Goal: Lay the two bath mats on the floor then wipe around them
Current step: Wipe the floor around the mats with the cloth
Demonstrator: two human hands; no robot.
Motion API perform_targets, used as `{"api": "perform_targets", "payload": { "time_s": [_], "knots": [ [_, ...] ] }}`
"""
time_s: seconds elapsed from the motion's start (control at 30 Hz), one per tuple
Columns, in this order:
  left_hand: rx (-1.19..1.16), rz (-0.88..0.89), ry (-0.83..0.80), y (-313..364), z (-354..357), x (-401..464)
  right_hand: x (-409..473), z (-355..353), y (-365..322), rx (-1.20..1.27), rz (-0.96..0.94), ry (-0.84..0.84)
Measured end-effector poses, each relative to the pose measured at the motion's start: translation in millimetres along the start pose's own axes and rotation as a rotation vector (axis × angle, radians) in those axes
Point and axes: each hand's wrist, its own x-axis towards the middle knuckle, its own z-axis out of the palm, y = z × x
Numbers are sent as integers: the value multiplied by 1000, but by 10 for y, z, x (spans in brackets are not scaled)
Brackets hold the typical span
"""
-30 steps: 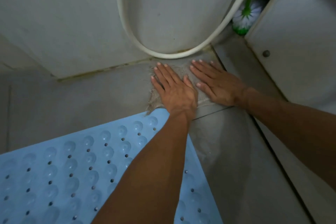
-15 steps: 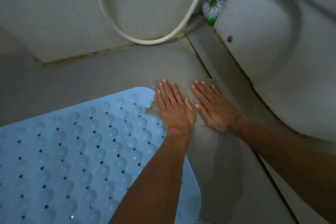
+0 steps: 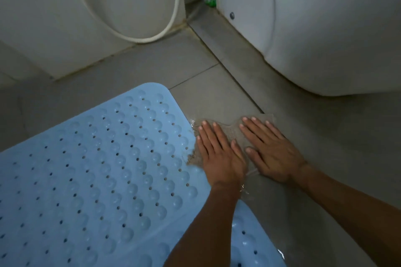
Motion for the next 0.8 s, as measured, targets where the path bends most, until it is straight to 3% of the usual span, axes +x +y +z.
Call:
{"api": "perform_targets", "payload": {
  "time_s": [0.53, 0.8],
  "knots": [
    [140, 45, 21, -15, 71, 4, 1, 71, 64, 53, -23, 31],
    [165, -38, -26, 218, 176, -507, -428, 11, 45, 26, -33, -103]
  ]
}}
